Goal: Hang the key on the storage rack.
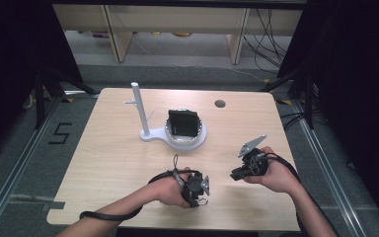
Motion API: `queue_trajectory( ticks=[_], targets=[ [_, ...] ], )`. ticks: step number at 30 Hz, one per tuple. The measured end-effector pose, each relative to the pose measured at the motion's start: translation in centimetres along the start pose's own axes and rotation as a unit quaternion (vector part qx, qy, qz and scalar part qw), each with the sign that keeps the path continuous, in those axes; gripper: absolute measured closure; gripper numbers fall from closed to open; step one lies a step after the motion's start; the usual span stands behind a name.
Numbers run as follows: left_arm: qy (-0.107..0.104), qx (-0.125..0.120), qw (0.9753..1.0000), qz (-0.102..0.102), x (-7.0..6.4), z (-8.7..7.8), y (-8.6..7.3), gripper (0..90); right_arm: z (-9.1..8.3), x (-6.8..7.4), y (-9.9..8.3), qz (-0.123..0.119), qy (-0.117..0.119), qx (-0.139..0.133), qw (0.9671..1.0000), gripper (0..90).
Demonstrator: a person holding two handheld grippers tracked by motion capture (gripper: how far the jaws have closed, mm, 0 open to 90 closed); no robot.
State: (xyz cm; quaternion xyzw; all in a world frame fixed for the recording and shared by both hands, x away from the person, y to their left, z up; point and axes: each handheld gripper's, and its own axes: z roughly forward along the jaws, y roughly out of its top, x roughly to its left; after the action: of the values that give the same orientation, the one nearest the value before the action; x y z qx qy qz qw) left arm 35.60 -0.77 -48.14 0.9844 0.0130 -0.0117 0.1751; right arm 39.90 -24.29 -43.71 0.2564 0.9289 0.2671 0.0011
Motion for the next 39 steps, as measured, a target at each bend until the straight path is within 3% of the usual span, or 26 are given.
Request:
queue_trajectory(
  ticks=[5,6,8,11,12,14,15,17,18,19,20,21,22,23,24,26,27,30,31,34,36,37,38,39],
  targets=[
    [0.002,-0.015,0.9998,-0.009,0.0,-0.1,-0.6,74.7,-0.1,0.0,-0.1,0.005,-0.002,-0.001,1.0000,78.1],
    [0.001,-0.032,0.9990,-0.032,-0.3,0.1,-0.7,74.7,-0.1,0.0,-0.1,0.006,-0.003,-0.002,1.0000,78.0],
    [0.002,-0.017,0.9996,-0.020,0.0,-0.1,-0.7,74.8,-0.1,0.0,0.0,0.006,-0.002,-0.001,1.0000,78.0],
    [-0.003,-0.038,0.9980,-0.051,-0.2,0.1,-0.8,74.8,-0.1,0.1,0.1,0.007,-0.002,-0.003,1.0000,77.8],
    [-0.002,-0.021,0.9993,-0.031,0.1,-0.2,-0.8,74.9,0.0,0.0,0.1,0.002,0.000,-0.003,1.0000,77.7],
    [-0.004,-0.027,0.9990,-0.035,0.1,-0.1,-0.9,74.9,0.0,0.0,0.2,-0.003,-0.003,-0.006,1.0000,77.4],
    [-0.004,-0.047,0.9973,-0.056,-0.2,0.1,-1.0,74.9,0.0,0.0,0.2,-0.003,-0.004,-0.006,1.0000,77.3],
    [0.001,-0.050,0.9974,-0.052,-0.3,0.0,-1.2,74.9,0.0,-0.1,0.2,0.000,-0.003,-0.005,1.0000,77.3],
    [0.002,-0.038,0.9988,-0.032,-0.1,-0.2,-1.2,75.0,-0.1,-0.1,0.2,0.000,-0.003,-0.007,1.0000,77.3],
    [0.003,-0.062,0.9966,-0.055,-0.5,0.0,-1.3,75.0,-0.1,0.0,0.1,0.009,0.000,-0.004,1.0000,77.3],
    [0.006,-0.049,0.9981,-0.037,-0.2,-0.2,-1.5,75.0,-0.2,0.2,0.1,0.022,-0.003,-0.002,0.9998,77.2],
    [0.007,-0.068,0.9960,-0.056,-0.5,-0.1,-1.6,75.0,-0.2,0.2,0.1,0.021,-0.004,-0.004,0.9998,77.1],
    [0.008,-0.075,0.9955,-0.058,-0.6,-0.1,-1.7,75.1,-0.2,-0.1,0.1,0.005,-0.006,-0.008,0.9999,77.0],
    [0.013,-0.077,0.9956,-0.052,-0.6,-0.3,-1.9,75.1,-0.3,0.1,0.0,0.017,-0.007,-0.008,0.9998,77.0],
    [0.018,-0.090,0.9943,-0.055,-0.7,-0.4,-2.0,75.1,-0.3,-0.1,0.0,0.010,-0.013,-0.013,0.9998,76.9],
    [0.031,-0.112,0.9914,-0.060,-0.8,-0.9,-2.3,75.2,-0.5,-0.1,-0.1,0.018,-0.015,-0.016,0.9996,76.7],
    [0.040,-0.133,0.9878,-0.071,-1.0,-1.2,-2.6,75.3,-0.6,-0.3,-0.1,0.014,-0.017,-0.023,0.9995,76.7],
    [0.062,-0.154,0.9835,-0.071,-0.9,-2.1,-3.4,75.3,-1.0,-0.5,-0.2,0.022,-0.030,-0.037,0.9986,76.4],
    [0.071,-0.165,0.9809,-0.075,-1.0,-2.3,-3.7,75.4,-1.1,-0.5,-0.2,0.025,-0.030,-0.041,0.9984,76.3],
    [0.089,-0.206,0.9695,-0.098,-1.1,-2.7,-4.7,75.4,-1.2,-0.8,-0.3,0.031,-0.038,-0.070,0.9963,76.1],
    [0.097,-0.236,0.9600,-0.116,-1.2,-3.0,-5.2,75.4,-1.4,-0.9,-0.3,0.045,-0.045,-0.077,0.9951,76.2],
    [0.103,-0.242,0.9579,-0.116,-1.2,-3.3,-5.5,75.5,-1.2,-1.0,-0.4,0.048,-0.048,-0.091,0.9935,76.1],
    [0.109,-0.252,0.9538,-0.122,-1.2,-3.6,-5.8,75.6,-1.2,-1.1,-0.5,0.051,-0.049,-0.093,0.9932,76.1],
    [0.114,-0.268,0.9475,-0.132,-1.3,-3.7,-6.0,75.6,-1.3,-1.2,-0.5,0.054,-0.051,-0.091,0.9930,76.1]
  ],
)
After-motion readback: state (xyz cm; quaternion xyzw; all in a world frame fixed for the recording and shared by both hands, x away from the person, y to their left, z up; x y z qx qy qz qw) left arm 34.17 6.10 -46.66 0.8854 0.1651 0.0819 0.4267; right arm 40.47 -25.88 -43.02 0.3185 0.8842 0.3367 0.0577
